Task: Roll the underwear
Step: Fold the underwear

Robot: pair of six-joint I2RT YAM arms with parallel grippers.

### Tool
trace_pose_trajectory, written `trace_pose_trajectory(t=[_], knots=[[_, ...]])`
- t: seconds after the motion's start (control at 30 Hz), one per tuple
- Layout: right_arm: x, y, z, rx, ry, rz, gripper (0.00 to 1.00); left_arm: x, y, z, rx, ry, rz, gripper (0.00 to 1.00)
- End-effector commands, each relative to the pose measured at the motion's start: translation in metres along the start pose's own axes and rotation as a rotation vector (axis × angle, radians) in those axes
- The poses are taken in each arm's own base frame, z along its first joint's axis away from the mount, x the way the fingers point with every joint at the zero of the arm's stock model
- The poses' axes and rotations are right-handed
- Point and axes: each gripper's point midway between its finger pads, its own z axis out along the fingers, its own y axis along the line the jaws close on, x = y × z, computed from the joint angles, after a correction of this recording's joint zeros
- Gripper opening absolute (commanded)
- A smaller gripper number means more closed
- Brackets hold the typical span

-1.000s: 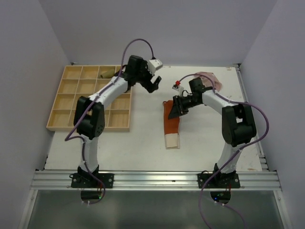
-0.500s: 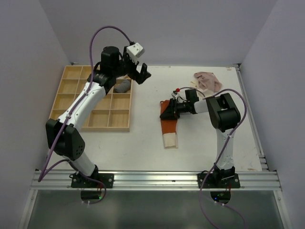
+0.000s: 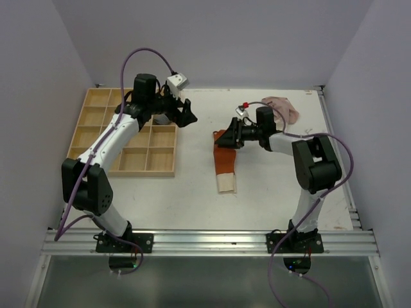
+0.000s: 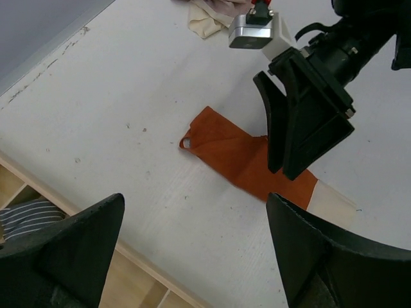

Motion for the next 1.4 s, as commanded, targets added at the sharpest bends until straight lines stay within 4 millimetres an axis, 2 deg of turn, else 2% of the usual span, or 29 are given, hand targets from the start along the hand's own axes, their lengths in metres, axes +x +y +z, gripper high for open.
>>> trace_pose_trajectory(t=[0.0,0.03,0.1,0.17,0.37,0.43,0.5,0.53,0.6,0.63,0.67,0.8,0.87,0.97,1.0,1.13,1.23,1.3,1.37], knots=[[0.030,0.007,-0.007,0.000,0.050,-0.012,0.51,-0.019,-0.013,-0.010,0.044,-0.070,0.044,0.94],[0.044,-0.002,-0.008,0.009,0.077,0.023,0.51,-0.017,-0.014,-0.009,0.050,-0.070,0.040,0.94],[0.060,-0.018,-0.005,0.019,0.107,0.078,0.52,-0.011,-0.015,-0.006,0.061,-0.062,0.027,0.94],[0.081,-0.042,-0.004,0.045,0.134,0.157,0.51,-0.005,-0.016,-0.005,0.062,-0.053,0.011,0.93],[0.093,-0.085,0.009,0.083,0.149,0.231,0.50,0.015,-0.015,-0.004,0.053,-0.019,0.003,0.93],[0.087,-0.091,0.015,0.077,0.152,0.237,0.49,0.018,-0.015,-0.005,0.052,-0.009,0.023,0.92],[0.078,-0.084,0.016,0.070,0.135,0.228,0.47,0.021,-0.016,-0.007,0.046,-0.005,0.044,0.91],[0.068,-0.068,0.012,0.062,0.109,0.188,0.47,0.019,-0.015,-0.008,0.043,-0.007,0.071,0.90],[0.061,-0.043,0.008,0.035,0.087,0.158,0.48,0.018,-0.012,-0.009,0.029,-0.007,0.090,0.90],[0.063,-0.034,0.005,0.035,0.094,0.153,0.48,0.017,-0.011,-0.009,0.026,-0.006,0.104,0.90],[0.061,-0.014,0.000,0.024,0.089,0.107,0.49,0.015,-0.010,-0.010,0.027,-0.008,0.109,0.90],[0.077,0.008,-0.009,0.026,0.141,0.037,0.49,0.018,-0.013,-0.008,0.042,-0.004,0.104,0.90],[0.088,0.010,-0.009,0.025,0.167,0.031,0.49,0.022,-0.015,-0.007,0.054,-0.001,0.095,0.90],[0.106,-0.004,-0.006,0.035,0.202,0.090,0.49,0.028,-0.015,-0.005,0.057,0.004,0.086,0.90],[0.117,-0.019,-0.005,0.052,0.222,0.144,0.48,0.029,-0.015,-0.004,0.059,0.007,0.085,0.90],[0.138,-0.056,0.001,0.087,0.247,0.233,0.48,0.034,-0.015,-0.004,0.057,0.016,0.074,0.90],[0.148,-0.076,0.005,0.112,0.262,0.291,0.48,0.038,-0.014,-0.004,0.050,0.026,0.066,0.89],[0.146,-0.075,0.007,0.096,0.263,0.299,0.48,0.039,-0.015,-0.006,0.048,0.030,0.067,0.89],[0.130,-0.058,0.010,0.058,0.249,0.270,0.48,0.039,-0.016,-0.007,0.050,0.033,0.079,0.89]])
